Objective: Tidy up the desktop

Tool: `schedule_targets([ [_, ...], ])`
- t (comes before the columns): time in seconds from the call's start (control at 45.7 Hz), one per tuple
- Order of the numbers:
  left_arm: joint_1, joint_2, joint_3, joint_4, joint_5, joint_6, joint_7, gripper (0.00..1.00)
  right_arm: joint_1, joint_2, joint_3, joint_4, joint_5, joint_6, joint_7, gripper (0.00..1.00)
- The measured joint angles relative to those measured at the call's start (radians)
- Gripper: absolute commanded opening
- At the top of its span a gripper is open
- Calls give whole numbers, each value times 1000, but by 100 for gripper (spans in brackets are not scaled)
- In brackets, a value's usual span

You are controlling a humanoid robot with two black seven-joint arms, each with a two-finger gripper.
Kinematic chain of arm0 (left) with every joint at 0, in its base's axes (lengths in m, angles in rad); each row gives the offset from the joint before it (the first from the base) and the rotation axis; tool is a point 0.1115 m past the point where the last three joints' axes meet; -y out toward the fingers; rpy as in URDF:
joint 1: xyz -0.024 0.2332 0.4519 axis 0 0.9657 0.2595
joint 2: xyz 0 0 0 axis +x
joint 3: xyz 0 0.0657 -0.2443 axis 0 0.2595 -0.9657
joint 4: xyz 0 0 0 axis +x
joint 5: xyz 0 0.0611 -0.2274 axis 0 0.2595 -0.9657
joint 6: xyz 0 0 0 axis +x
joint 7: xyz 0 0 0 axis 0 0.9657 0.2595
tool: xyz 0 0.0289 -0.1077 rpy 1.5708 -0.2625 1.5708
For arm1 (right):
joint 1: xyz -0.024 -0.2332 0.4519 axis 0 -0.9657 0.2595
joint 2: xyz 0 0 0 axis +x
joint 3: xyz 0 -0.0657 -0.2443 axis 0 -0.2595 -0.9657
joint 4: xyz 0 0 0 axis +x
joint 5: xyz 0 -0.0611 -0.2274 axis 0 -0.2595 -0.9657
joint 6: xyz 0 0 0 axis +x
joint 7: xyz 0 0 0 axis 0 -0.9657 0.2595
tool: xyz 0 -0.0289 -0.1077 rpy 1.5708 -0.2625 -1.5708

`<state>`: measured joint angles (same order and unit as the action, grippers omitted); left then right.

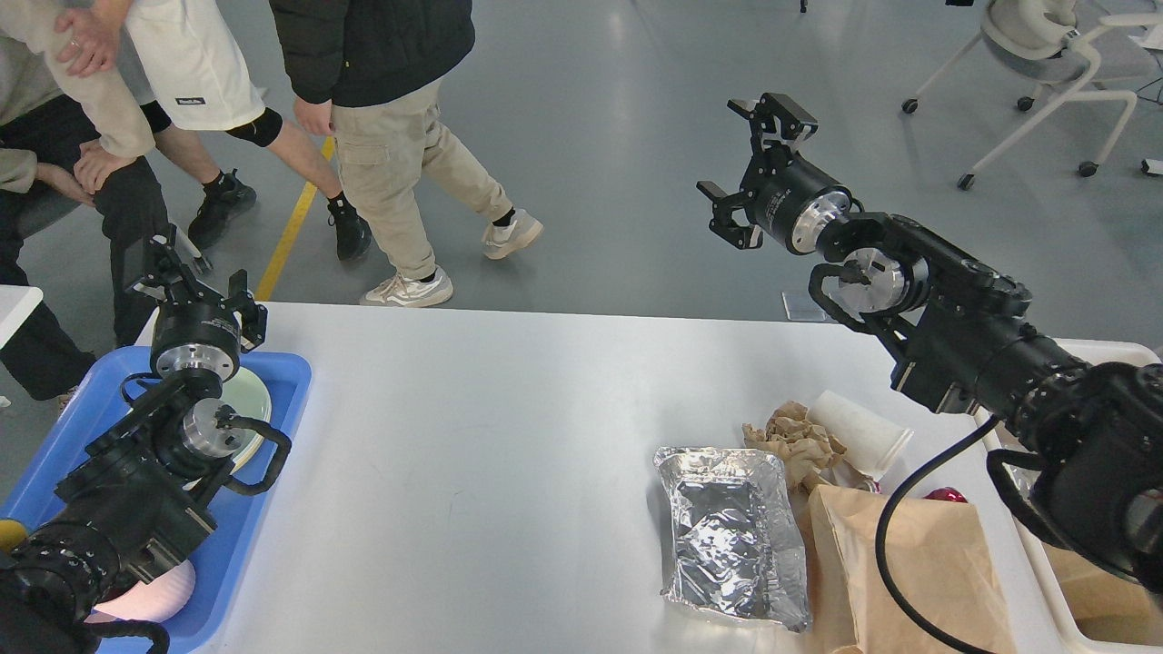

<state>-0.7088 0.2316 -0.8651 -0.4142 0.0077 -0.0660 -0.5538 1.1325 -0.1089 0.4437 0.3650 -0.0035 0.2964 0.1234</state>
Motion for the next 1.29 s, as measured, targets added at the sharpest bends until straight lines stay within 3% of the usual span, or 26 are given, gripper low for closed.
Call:
schedule_targets([
  [0.285, 0, 0, 0, 0, 0, 0, 0, 96, 145, -129, -172, 0, 4, 0, -1, 100],
  [0.613, 0, 0, 0, 0, 0, 0, 0, 96, 379, -320, -532, 8, -2, 0, -1, 100],
  [0.854, 0, 0, 0, 0, 0, 0, 0, 96, 439, -312, -790, 14, -1, 0, -1, 100],
  [1.291, 0, 0, 0, 0, 0, 0, 0, 96, 488, -195, -1202, 54, -4, 0, -1, 100],
])
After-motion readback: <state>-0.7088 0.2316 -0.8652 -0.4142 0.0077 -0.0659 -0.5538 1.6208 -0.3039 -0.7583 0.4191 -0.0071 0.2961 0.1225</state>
